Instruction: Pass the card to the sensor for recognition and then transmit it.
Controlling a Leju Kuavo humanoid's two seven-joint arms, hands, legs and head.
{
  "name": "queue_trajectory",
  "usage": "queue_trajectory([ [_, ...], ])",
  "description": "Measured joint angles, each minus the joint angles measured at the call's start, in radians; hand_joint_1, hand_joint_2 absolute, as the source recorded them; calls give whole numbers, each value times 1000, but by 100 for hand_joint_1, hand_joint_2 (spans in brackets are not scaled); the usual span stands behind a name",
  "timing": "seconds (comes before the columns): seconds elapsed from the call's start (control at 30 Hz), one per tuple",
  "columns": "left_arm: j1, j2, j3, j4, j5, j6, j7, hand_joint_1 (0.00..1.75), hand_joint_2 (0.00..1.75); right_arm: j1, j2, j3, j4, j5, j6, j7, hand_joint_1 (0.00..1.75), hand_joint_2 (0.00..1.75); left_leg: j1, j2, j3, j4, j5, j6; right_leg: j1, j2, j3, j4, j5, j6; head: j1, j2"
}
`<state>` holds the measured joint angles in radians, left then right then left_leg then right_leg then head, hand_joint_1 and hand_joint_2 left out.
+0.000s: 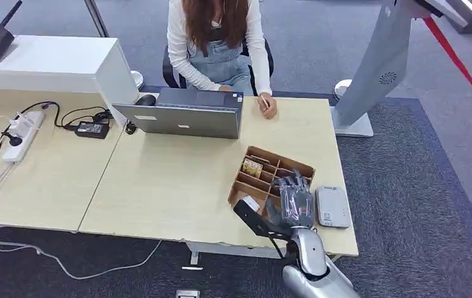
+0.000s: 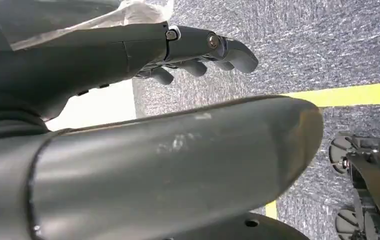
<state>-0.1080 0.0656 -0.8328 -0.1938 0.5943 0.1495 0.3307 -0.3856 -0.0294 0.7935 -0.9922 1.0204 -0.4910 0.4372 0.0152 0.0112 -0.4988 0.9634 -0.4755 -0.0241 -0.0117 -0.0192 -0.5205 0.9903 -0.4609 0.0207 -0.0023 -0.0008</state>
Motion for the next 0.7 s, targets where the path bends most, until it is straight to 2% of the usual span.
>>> queue_trajectory([
  [0.07, 0, 0, 0, 0, 0, 0, 0, 0, 0, 0, 0, 0, 3, 0, -1, 0, 82, 175, 0, 0, 0, 0, 0, 0, 0, 0, 0, 0, 0, 0, 0, 0],
  [0.1, 0, 0, 0, 0, 0, 0, 0, 0, 0, 0, 1, 0, 5, 0, -2, 0, 86, 175, 0, 0, 0, 0, 0, 0, 0, 0, 0, 0, 0, 0, 0, 0],
  [0.13, 0, 0, 0, 0, 0, 0, 0, 0, 0, 0, 1, 0, 6, 0, -2, 0, 96, 175, 0, 0, 0, 0, 0, 0, 0, 0, 0, 0, 0, 0, 0, 0],
  [0.17, 0, 0, 0, 0, 1, 0, 0, 0, 0, -2, 2, 0, 8, -1, -2, 0, 96, 175, 0, 0, 0, 0, 0, 0, 0, 0, 0, 0, 0, 0, 0, 0],
  [0.2, 0, 0, 0, 0, 3, 0, -2, 0, 0, -2, 2, 0, 9, -2, -2, 0, 143, 175, 0, 0, 0, 0, 0, 0, 0, 0, 0, 0, 0, 0, 0, 0],
  [0.23, 0, 0, 0, 0, 3, 0, -4, 0, 0, -3, 3, 0, 10, -3, -3, 0, 171, 175, 0, 0, 0, 0, 0, 0, 0, 0, 0, 0, 0, 0, 0, 0],
  [0.47, 0, 0, 0, 0, 10, 6, -18, 0, 0, -16, 3, -1, 22, -5, -40, 5, 175, 175, 0, 0, 0, 0, 0, 0, 0, 0, 0, 0, 0, 0, 0, 0],
  [0.7, 0, 0, 0, 0, 13, 6, -19, 0, 0, -21, 3, -2, 26, -1, -47, 12, 175, 175, 0, 0, 0, 0, 0, 0, 0, 0, 0, 0, 0, 0, 0, 0],
])
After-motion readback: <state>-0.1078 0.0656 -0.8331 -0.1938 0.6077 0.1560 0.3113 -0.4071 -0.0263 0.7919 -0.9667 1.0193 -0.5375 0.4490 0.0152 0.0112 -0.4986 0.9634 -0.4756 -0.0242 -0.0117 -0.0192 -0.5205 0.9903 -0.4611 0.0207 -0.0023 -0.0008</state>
